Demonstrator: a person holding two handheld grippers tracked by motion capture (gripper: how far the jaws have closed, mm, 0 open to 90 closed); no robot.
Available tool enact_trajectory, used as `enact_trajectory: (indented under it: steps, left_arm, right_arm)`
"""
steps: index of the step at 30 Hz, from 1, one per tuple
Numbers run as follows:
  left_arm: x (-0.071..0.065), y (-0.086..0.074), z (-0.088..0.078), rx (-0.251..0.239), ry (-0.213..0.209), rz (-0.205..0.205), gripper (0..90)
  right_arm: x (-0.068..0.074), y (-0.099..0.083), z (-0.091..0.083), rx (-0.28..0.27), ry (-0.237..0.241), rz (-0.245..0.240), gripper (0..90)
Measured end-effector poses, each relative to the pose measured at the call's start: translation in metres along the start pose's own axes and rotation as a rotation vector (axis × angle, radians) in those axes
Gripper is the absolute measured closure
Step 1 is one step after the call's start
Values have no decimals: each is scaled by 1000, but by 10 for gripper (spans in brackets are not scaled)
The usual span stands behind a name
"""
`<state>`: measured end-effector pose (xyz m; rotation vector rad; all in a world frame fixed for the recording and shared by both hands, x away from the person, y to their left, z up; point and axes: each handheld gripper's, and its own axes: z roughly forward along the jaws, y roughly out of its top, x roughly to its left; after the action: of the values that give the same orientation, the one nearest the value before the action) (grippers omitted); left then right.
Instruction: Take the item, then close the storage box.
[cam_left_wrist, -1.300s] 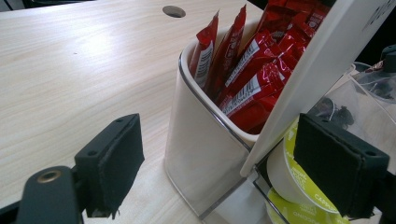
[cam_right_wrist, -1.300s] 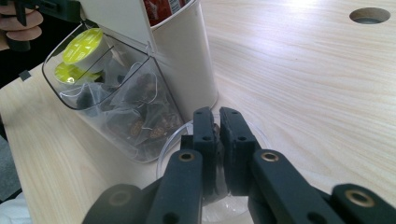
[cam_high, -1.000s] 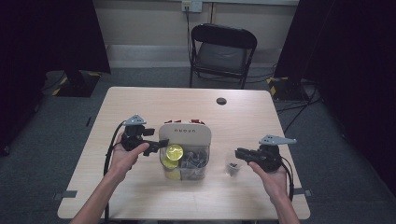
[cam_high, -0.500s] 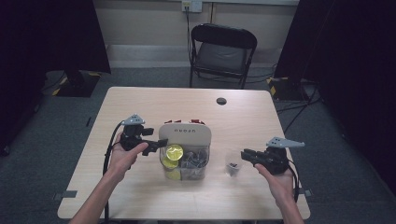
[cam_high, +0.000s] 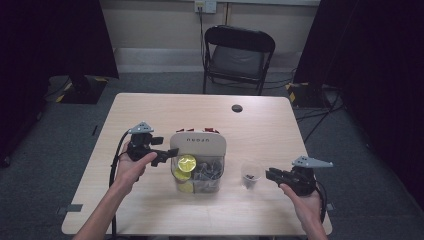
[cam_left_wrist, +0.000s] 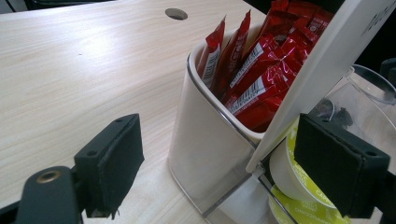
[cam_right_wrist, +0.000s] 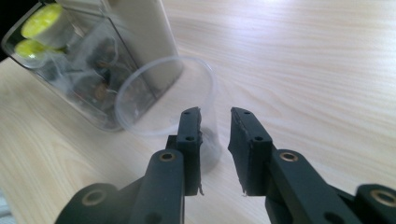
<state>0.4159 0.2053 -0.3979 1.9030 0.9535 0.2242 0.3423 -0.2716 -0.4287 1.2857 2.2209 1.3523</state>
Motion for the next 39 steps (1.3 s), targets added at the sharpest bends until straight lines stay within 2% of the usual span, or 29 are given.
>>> enact_trajectory:
  steps: [9,15,20,23,25,27,29,32,36,39]
  left_arm:
    - [1,-1,0,-1,-3,0,153]
    - [5,-1,0,1,-21,-7,151]
    - [4,-1,-3,1,-13,-3,165]
    - [4,0,-6,-8,-11,-13,171]
    - [4,1,-9,-12,-6,-13,177]
    - [3,1,-12,-11,-10,-11,186]
    - [0,4,-14,-5,-16,18,189]
    - [-1,7,-18,-18,-3,34,189]
    - [5,9,-27,-39,-8,14,189]
    - [12,10,-33,-60,6,-4,189]
  right_arm:
    - [-8,-25,15,83,-39,2,649]
    - [-17,-33,26,120,-87,-1,529]
    - [-20,-39,37,182,-119,-4,365]
    - [-18,-40,39,189,-137,-12,327]
    - [-18,-42,40,196,-168,-27,272]
    - [-19,-42,39,205,-183,-30,286]
    - [-21,-41,40,199,-203,-29,263]
    - [-21,-42,41,206,-216,-46,235]
    - [-22,-43,40,209,-241,-39,204]
    - [-23,-44,41,200,-249,-35,188]
